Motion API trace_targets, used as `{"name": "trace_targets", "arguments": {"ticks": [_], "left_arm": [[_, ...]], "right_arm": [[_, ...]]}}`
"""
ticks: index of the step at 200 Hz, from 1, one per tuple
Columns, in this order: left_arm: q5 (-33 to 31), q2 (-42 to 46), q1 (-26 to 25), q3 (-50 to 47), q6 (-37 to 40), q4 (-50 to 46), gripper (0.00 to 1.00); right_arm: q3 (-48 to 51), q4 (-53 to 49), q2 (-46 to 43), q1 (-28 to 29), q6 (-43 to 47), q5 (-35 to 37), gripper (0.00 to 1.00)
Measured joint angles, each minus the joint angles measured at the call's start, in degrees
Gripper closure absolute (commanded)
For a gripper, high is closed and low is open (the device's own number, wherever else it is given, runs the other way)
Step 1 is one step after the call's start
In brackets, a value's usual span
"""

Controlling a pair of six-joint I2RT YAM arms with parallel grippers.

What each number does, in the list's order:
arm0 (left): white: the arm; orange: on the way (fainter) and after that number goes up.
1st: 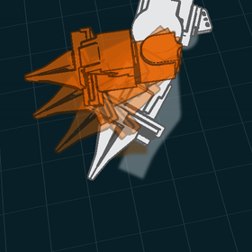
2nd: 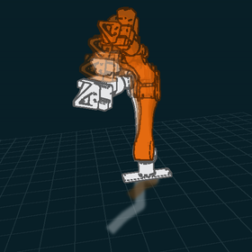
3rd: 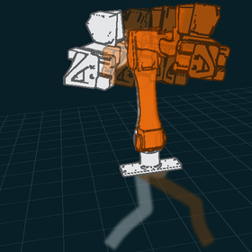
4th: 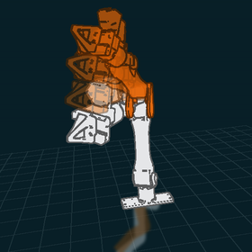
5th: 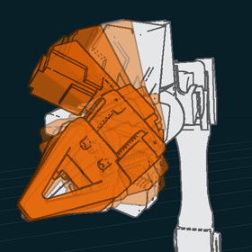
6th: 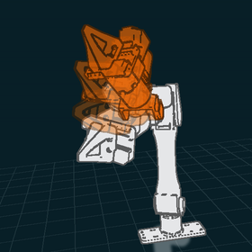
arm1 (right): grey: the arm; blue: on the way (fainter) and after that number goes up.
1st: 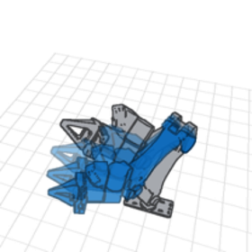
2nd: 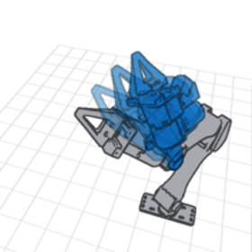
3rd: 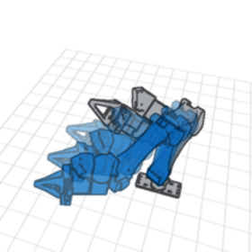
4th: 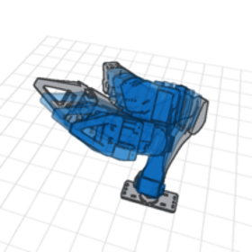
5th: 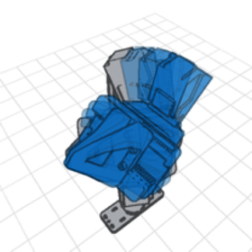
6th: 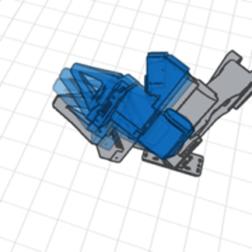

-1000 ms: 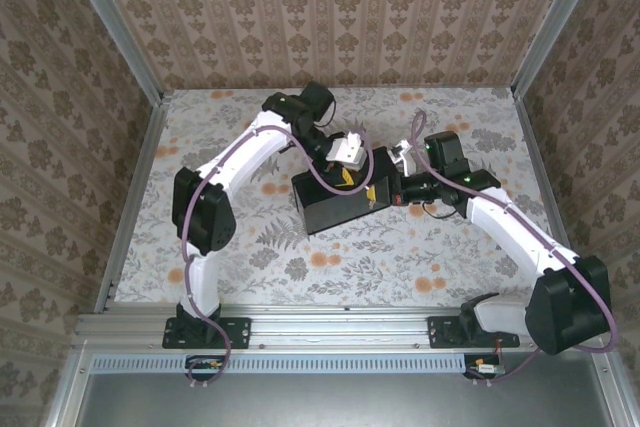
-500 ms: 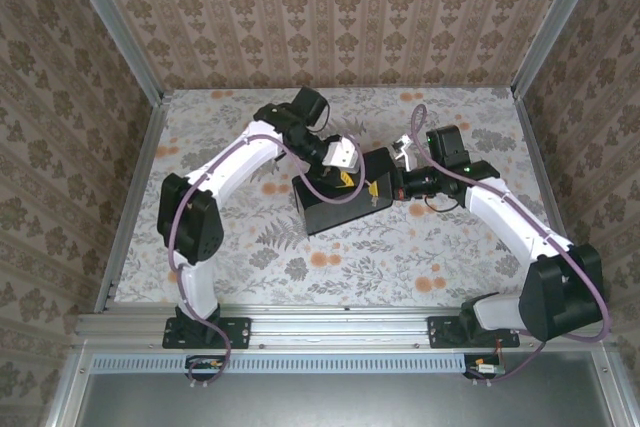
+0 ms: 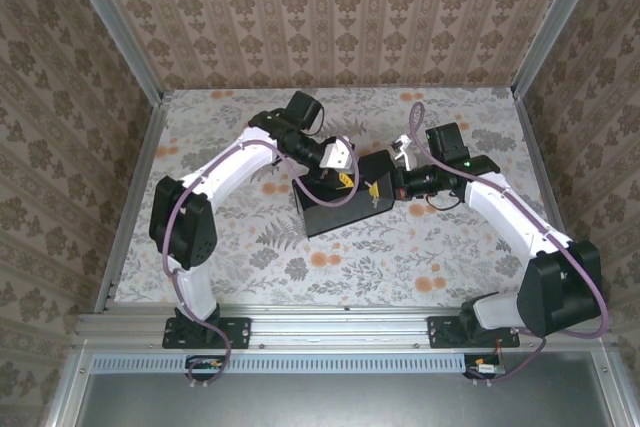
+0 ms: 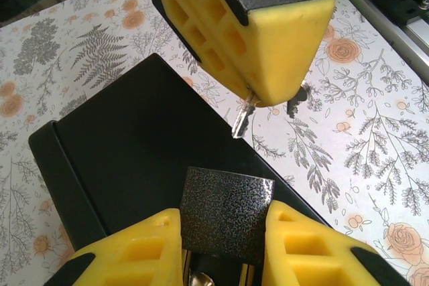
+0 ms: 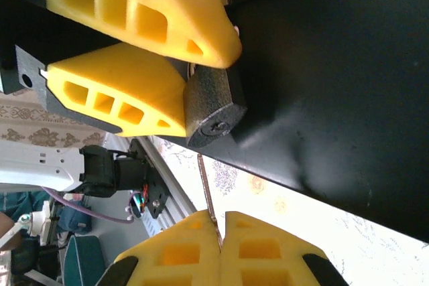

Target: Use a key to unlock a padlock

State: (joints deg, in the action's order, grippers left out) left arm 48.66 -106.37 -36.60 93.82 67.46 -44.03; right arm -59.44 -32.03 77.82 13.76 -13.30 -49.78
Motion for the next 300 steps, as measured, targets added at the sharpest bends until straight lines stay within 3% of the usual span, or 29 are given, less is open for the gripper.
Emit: {"name": "trace_targets", "arguments": {"ticks": [146,268,280,300], "left_arm": [[1.1,5.6,0.0,-10.2,-2.4,11.5,0.84],[1.9,7.7,0.0,-12.3,-2.4,14.1,0.84],[1.9,7.7,0.0,-12.4,-2.4,14.0,0.81],[1.6,7.7,0.0,-12.4,-2.1,13.4,0.58]], "right_arm": [[-3.8,-5.9,3.9,0.0,-4.2,-1.4,0.98],[-3.8,-3.8,5.2,1.9,-9.3,-3.1,0.99],[-3.8,-4.1,5.4,1.9,-9.2,-3.1,0.99],[-3.8,-4.3,5.4,1.7,-9.2,-3.0,0.99]]}}
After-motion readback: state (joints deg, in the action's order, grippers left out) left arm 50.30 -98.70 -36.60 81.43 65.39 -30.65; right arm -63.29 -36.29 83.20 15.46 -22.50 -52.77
